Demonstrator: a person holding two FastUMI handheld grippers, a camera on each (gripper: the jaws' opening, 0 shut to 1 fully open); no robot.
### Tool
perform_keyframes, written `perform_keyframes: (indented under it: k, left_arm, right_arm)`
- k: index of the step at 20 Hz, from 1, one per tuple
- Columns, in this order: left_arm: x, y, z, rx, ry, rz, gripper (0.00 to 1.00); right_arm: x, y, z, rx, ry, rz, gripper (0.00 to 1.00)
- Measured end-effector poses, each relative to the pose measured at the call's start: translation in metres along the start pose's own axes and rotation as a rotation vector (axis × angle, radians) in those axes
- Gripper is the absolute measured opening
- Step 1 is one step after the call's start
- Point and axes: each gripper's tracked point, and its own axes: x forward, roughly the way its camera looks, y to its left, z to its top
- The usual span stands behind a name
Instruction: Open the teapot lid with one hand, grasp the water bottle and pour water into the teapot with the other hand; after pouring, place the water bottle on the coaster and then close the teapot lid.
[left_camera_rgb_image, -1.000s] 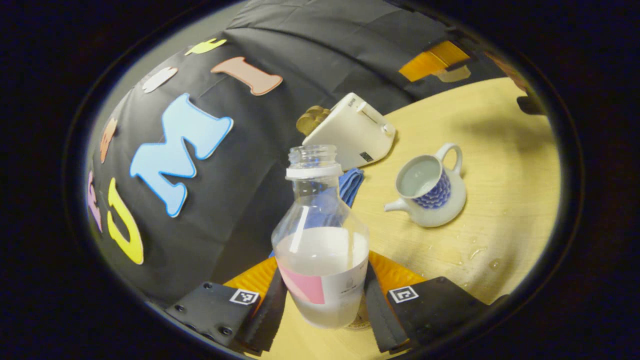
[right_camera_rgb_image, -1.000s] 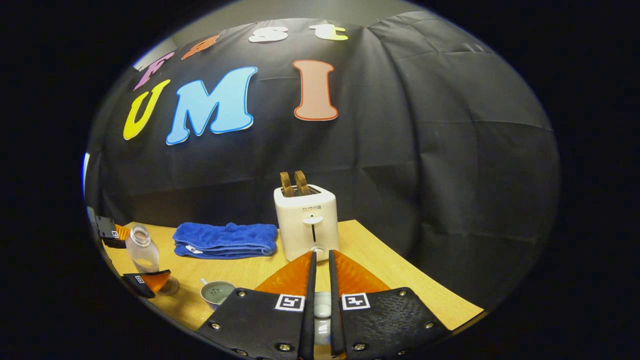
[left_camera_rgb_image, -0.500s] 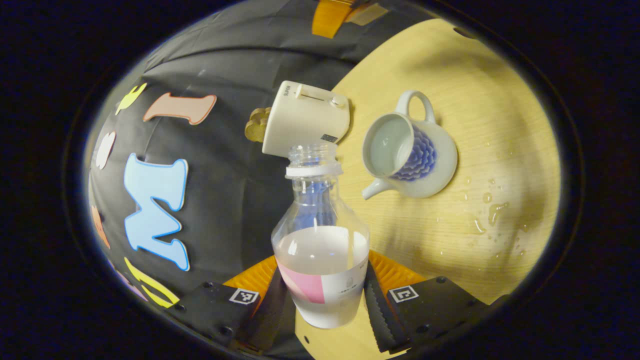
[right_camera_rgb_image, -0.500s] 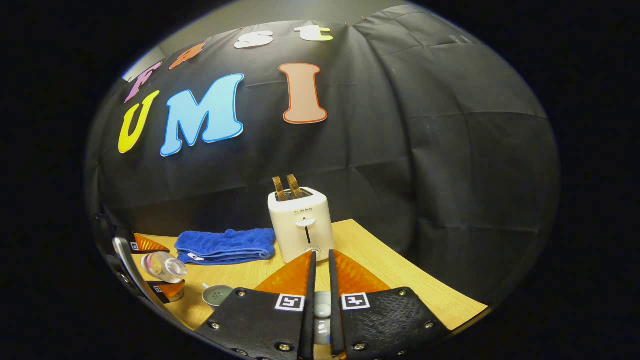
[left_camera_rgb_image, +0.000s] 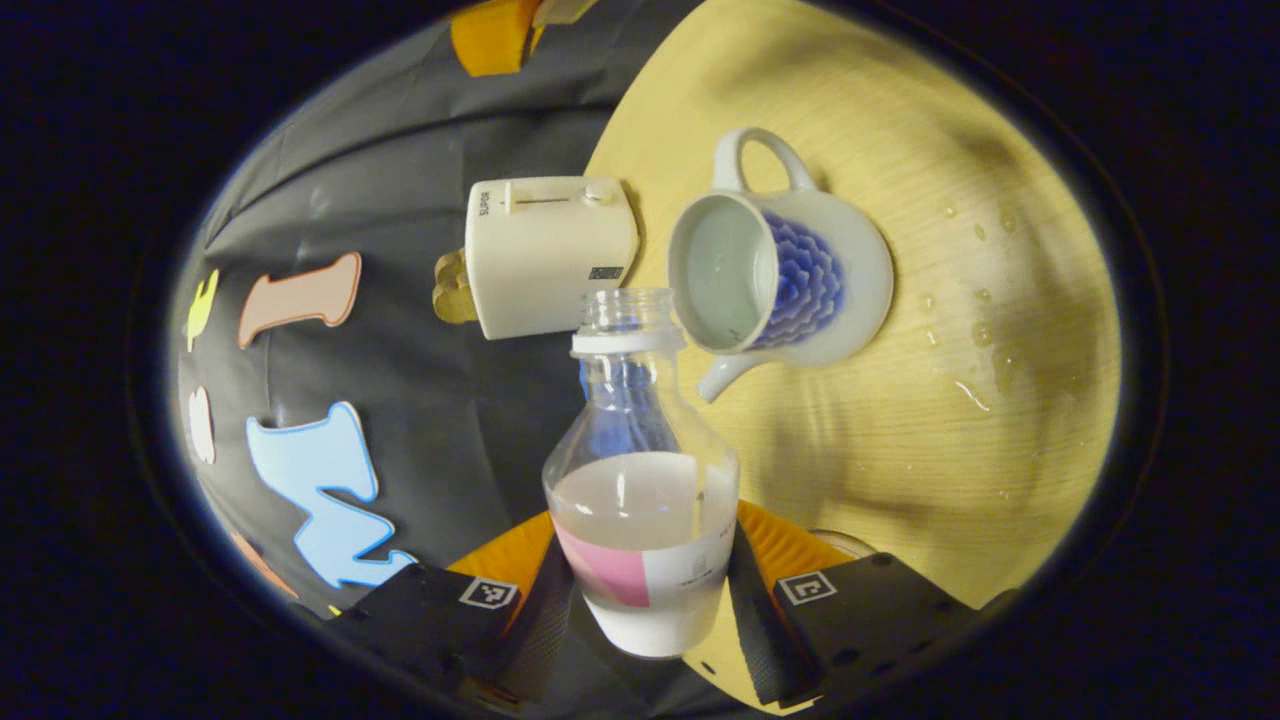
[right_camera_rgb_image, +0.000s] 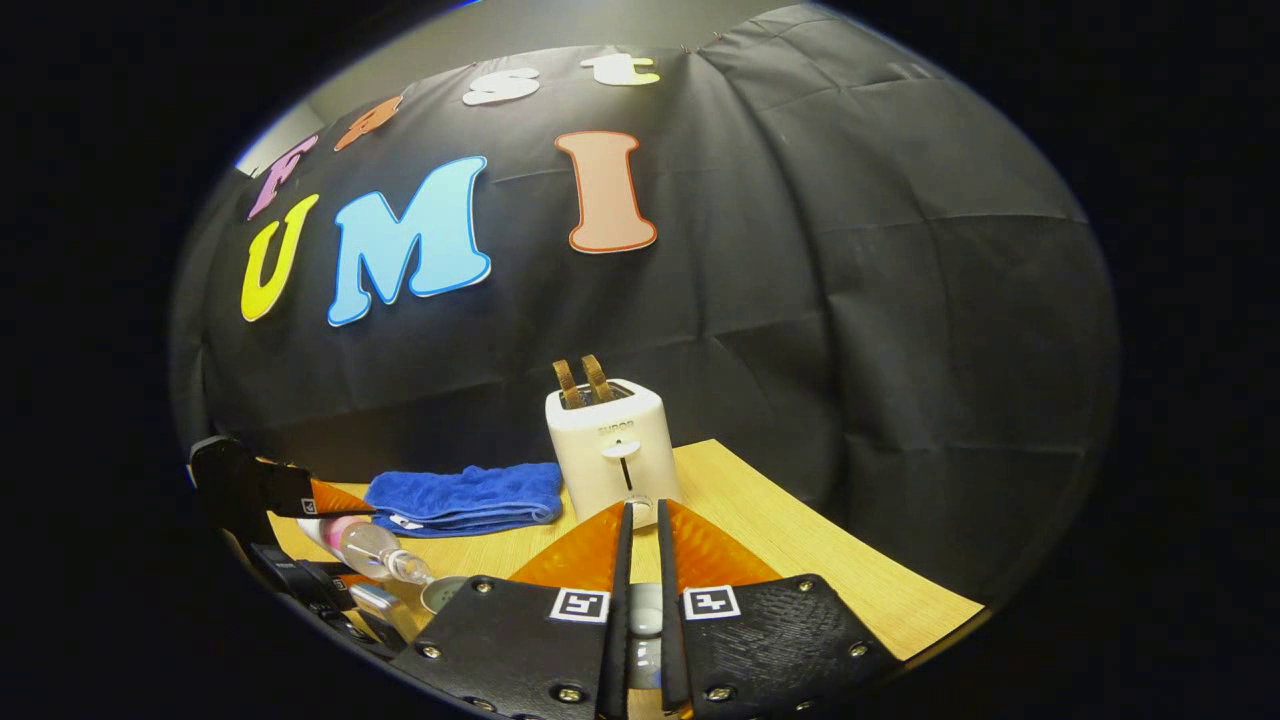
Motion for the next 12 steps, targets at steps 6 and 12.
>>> perform_keyframes:
  k: [6,12]
  left_arm:
    - [0.004,0.010,0.006,0.143,0.029,-0.002,0.85]
    - [-0.001,0.018,0.005,0.250,0.068,0.008,0.84]
  right_arm:
    - [-0.001,0.000,0.001,0.014,0.000,0.007,0.13]
    - [-0.002,0.003,0.003,0.020,-0.002,0.017,0.13]
